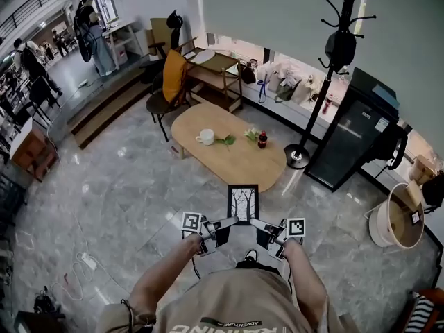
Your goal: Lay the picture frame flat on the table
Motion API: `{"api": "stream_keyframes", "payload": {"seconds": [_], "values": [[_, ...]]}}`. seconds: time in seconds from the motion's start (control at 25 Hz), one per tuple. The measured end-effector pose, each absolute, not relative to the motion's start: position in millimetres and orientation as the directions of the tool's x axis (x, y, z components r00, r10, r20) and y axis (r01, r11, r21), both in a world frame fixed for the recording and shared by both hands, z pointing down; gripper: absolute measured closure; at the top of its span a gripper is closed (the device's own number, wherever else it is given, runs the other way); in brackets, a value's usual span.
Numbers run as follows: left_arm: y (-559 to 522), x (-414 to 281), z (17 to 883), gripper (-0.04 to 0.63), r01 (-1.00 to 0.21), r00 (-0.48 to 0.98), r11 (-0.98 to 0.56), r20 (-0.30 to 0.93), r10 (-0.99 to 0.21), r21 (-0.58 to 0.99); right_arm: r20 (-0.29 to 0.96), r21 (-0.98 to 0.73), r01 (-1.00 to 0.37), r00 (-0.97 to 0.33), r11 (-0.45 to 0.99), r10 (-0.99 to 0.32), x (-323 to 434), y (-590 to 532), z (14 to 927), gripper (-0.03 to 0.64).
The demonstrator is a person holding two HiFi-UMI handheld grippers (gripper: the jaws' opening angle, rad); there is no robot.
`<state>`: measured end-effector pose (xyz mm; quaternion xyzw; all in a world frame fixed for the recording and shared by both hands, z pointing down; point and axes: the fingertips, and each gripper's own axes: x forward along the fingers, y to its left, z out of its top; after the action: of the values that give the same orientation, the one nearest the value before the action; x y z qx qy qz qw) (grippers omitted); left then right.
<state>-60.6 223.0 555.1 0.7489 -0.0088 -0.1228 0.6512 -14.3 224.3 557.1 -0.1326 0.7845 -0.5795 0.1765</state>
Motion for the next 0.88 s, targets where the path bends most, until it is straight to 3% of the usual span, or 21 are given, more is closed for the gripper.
{"api": "stream_keyframes", "payload": {"seconds": [0.48, 0.88], "values": [[109, -13, 565, 0.523, 0.121, 0.958, -0.146, -0.154, -0.243, 0.982, -0.116, -0.966, 0.023, -0.929, 0.257, -0.352, 33, 108, 567, 0.546], [42, -13, 585, 0.523, 0.124, 0.951, -0.078, -0.141, -0.275, 0.989, -0.109, -0.971, 0.031, -0.941, 0.238, -0.321, 32, 39, 583, 0.546]]}}
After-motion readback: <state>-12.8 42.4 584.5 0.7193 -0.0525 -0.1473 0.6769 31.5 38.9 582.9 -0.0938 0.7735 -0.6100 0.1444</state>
